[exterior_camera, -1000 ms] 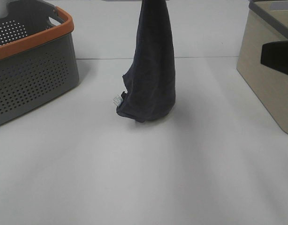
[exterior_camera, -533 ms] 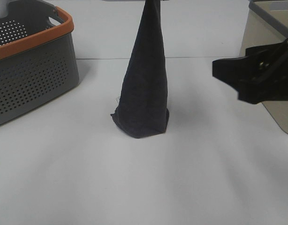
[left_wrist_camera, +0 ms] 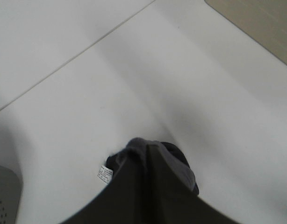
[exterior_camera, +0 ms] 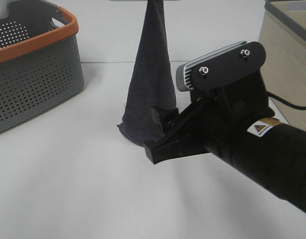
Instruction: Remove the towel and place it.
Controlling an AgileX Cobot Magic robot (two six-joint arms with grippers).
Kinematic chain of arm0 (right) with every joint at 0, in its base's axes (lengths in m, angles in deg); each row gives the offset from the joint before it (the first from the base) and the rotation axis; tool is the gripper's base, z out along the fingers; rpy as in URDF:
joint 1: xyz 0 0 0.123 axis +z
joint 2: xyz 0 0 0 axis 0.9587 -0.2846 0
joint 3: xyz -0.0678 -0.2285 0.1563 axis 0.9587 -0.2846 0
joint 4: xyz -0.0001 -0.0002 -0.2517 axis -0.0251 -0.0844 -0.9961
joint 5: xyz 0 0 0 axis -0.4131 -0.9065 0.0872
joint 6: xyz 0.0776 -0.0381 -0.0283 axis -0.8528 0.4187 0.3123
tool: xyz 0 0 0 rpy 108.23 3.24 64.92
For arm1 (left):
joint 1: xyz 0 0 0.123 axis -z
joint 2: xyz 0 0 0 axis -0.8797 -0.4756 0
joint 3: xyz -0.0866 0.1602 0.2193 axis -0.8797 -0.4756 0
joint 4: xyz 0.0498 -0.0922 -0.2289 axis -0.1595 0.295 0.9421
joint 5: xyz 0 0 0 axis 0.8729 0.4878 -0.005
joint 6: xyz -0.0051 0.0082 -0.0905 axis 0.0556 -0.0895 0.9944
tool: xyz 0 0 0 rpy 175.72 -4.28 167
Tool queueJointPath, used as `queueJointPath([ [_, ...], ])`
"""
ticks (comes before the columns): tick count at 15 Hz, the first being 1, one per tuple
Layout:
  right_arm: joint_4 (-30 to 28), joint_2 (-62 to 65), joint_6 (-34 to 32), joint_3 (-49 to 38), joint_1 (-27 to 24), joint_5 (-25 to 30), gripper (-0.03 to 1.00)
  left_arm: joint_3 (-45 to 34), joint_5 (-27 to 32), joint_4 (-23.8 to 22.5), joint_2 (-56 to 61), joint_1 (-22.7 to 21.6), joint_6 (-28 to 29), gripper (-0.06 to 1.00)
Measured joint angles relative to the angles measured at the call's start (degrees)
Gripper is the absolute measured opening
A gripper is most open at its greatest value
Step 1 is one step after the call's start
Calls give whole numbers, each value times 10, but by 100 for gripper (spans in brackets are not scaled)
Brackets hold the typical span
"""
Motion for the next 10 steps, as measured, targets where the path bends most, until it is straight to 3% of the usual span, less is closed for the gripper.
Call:
queueJointPath([
  [1, -84, -40, -120, 1, 0, -45, 67, 19, -33, -5, 15, -3, 1, 0],
  [2, -97, -62, -141, 11, 0, -69, 67, 37, -50, -7, 20, -3, 3, 0],
  [6, -101, -148, -122, 96, 0, -87, 66, 73, -64, -11, 22, -3, 19, 0],
  [10, 6, -231, -80, 211, 0, -97, 66, 93, -96, -23, 21, -3, 56, 0],
])
